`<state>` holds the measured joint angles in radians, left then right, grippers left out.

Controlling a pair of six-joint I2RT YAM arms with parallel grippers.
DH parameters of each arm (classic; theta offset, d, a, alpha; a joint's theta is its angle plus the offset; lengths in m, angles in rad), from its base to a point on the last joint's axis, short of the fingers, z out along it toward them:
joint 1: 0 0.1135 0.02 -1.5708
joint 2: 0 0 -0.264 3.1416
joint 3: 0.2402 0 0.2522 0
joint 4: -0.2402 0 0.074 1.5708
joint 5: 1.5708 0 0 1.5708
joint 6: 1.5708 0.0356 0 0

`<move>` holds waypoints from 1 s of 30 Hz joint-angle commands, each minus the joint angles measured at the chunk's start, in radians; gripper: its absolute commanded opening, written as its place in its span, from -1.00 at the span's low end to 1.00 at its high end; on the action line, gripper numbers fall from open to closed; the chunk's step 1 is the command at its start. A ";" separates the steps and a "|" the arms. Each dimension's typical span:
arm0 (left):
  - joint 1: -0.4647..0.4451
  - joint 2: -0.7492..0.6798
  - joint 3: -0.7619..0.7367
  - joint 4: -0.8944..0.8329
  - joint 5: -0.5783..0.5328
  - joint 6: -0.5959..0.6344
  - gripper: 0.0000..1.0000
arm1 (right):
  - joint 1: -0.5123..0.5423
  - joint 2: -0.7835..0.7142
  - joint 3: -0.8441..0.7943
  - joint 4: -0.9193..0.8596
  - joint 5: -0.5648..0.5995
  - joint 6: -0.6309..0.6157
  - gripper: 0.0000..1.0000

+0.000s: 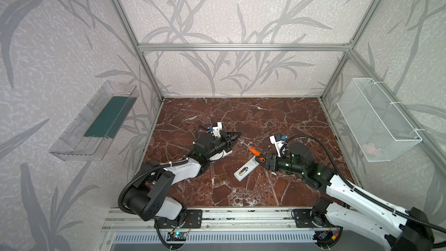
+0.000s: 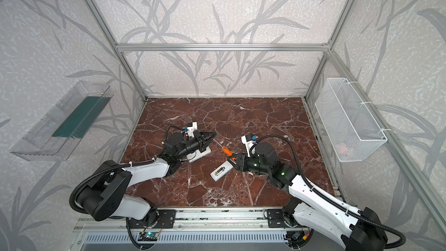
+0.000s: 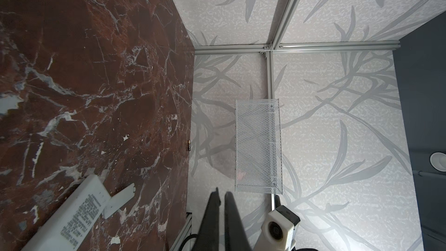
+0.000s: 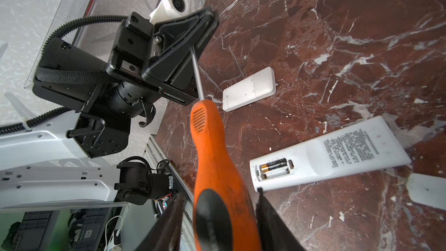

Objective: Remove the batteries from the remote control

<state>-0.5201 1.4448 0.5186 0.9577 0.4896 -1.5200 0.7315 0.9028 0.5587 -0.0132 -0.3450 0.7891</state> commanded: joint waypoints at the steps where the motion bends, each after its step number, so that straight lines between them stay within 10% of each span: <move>1: 0.002 -0.041 -0.009 0.052 -0.016 -0.035 -1.00 | 0.002 -0.029 -0.006 0.048 0.023 0.003 -0.39; 14: 0.010 -0.031 -0.015 0.050 0.014 -0.030 -0.97 | 0.000 -0.115 0.011 -0.069 0.110 -0.050 -1.00; 16: 0.018 -0.048 -0.001 -0.002 0.038 0.010 -0.33 | -0.003 -0.113 0.046 -0.148 0.107 -0.066 -1.00; 17: 0.024 -0.071 0.008 -0.055 0.050 0.052 0.10 | -0.003 -0.109 0.079 -0.216 0.107 -0.078 -1.00; 19: 0.042 -0.138 0.022 -0.228 0.062 0.166 0.32 | -0.004 -0.095 0.153 -0.366 0.104 -0.121 -1.00; 25: 0.088 -0.349 0.203 -1.014 -0.051 0.721 0.41 | -0.009 0.067 0.425 -0.912 0.034 -0.270 -1.00; 30: 0.123 -0.338 0.270 -1.153 -0.023 0.866 0.34 | -0.004 0.139 0.535 -1.121 -0.020 -0.308 -1.00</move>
<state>-0.4095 1.0870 0.7769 0.0395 0.4686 -0.8455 0.7265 1.0290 1.0458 -0.8925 -0.3180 0.5426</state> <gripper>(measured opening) 0.673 0.316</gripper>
